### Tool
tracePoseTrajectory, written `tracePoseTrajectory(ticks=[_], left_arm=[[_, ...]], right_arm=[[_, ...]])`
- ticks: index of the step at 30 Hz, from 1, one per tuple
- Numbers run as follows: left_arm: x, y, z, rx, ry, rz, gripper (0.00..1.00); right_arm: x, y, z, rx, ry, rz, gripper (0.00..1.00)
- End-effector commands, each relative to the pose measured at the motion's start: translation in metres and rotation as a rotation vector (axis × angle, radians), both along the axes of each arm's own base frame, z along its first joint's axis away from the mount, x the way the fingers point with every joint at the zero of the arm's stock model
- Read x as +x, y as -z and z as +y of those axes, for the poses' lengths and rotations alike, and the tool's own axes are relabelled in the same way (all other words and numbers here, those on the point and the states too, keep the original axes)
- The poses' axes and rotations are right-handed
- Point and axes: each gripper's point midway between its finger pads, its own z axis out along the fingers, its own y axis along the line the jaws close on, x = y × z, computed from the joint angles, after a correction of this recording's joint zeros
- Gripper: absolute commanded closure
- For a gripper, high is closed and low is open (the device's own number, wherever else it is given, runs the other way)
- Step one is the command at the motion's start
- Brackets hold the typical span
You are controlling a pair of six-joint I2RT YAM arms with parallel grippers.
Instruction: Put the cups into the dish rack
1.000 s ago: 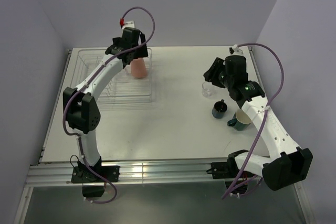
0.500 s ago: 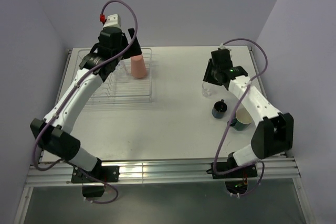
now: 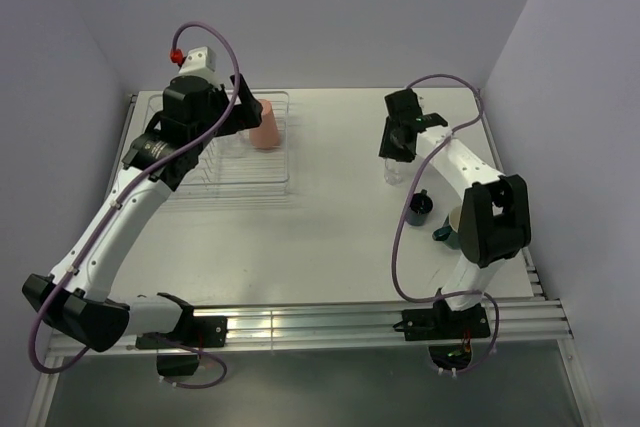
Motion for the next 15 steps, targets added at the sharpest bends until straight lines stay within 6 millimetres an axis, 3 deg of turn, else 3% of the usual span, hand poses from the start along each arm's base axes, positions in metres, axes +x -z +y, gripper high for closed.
tracePoseTrajectory(ticks=[1, 13, 15], left_arm=[[-0.006, -0.013, -0.002, -0.024, 0.022, -0.04, 0.01], [-0.011, -0.001, 0.0, -0.009, 0.029, -0.02, 0.01], [-0.011, 0.001, 0.0, -0.006, 0.029, -0.015, 0.01]], right_arm=[[0.013, -0.003, 0.002, -0.032, 0.0, -0.018, 0.57], [0.021, 0.036, 0.003, -0.068, 0.007, 0.057, 0.57], [0.022, 0.038, 0.003, -0.071, 0.008, 0.061, 0.61]])
